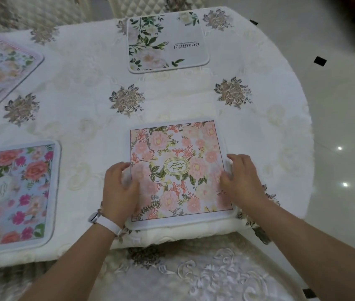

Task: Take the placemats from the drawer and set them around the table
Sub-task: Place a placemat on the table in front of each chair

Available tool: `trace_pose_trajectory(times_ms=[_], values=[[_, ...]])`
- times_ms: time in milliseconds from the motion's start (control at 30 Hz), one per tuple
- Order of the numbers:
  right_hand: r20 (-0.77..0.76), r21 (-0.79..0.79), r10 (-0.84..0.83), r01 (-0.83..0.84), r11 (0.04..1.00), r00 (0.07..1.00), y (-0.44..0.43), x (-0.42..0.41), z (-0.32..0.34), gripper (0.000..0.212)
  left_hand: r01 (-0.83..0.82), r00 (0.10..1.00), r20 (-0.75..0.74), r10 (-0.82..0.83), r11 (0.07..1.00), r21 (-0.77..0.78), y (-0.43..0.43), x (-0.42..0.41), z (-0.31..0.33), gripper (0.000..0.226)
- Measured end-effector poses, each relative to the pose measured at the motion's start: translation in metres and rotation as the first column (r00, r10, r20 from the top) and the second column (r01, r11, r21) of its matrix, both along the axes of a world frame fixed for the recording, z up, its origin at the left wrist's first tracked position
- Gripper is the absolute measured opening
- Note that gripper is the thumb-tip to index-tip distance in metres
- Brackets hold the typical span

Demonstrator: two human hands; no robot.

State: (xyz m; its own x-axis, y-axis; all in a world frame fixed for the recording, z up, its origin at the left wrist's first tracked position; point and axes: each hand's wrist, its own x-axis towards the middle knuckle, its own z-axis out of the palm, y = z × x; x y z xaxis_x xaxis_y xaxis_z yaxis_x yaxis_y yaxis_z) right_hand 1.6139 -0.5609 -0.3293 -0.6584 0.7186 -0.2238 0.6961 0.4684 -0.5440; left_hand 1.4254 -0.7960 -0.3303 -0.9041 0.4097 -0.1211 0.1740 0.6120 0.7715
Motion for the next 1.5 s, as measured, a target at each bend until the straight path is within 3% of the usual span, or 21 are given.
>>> trace_pose_trajectory(times_ms=[133, 267, 400, 567, 833, 1000, 1300, 1400, 1500], values=[[0.024, 0.187, 0.269, -0.269, 0.945, 0.963, 0.001, -0.021, -0.009, 0.046, 0.380, 0.921, -0.027, -0.389, 0.911, -0.160, 0.024, -0.002, -0.012, 0.062], [0.029, 0.239, 0.389, -0.384, 0.892, 0.921, 0.007, -0.066, -0.014, 0.044, 0.521, 0.807, -0.126, -0.577, 0.796, -0.307, 0.064, -0.023, -0.024, 0.065], [0.067, 0.260, 0.432, -0.434, 0.862, 0.899, 0.018, -0.120, -0.016, 0.046, 0.480, 0.818, -0.162, -0.553, 0.809, -0.339, 0.106, -0.060, -0.027, 0.063], [0.185, 0.248, 0.493, -0.526, 0.814, 0.850, 0.026, -0.153, -0.034, 0.054, 0.511, 0.706, -0.166, -0.689, 0.657, -0.554, 0.137, -0.077, -0.041, 0.061], [0.246, 0.260, 0.447, -0.503, 0.825, 0.860, 0.029, -0.152, -0.045, 0.061, 0.461, 0.688, -0.192, -0.700, 0.626, -0.630, 0.143, -0.077, -0.048, 0.060], [0.253, 0.259, 0.378, -0.438, 0.861, 0.891, 0.042, -0.143, -0.044, 0.069, 0.373, 0.783, -0.181, -0.595, 0.682, -0.629, 0.138, -0.078, -0.049, 0.063], [0.306, 0.243, 0.076, -0.155, 0.957, 0.949, 0.071, -0.087, -0.039, 0.071, 0.118, 0.959, -0.136, -0.249, 0.787, -0.606, 0.065, -0.074, -0.044, 0.077], [0.272, 0.227, 0.216, -0.281, 0.932, 0.938, 0.038, -0.079, -0.031, 0.065, 0.206, 0.912, -0.186, -0.366, 0.800, -0.563, 0.055, -0.036, -0.037, 0.068], [0.255, 0.196, 0.476, -0.527, 0.827, 0.841, -0.007, -0.080, -0.034, 0.059, 0.436, 0.792, -0.168, -0.587, 0.737, -0.517, 0.064, -0.007, -0.039, 0.061]])
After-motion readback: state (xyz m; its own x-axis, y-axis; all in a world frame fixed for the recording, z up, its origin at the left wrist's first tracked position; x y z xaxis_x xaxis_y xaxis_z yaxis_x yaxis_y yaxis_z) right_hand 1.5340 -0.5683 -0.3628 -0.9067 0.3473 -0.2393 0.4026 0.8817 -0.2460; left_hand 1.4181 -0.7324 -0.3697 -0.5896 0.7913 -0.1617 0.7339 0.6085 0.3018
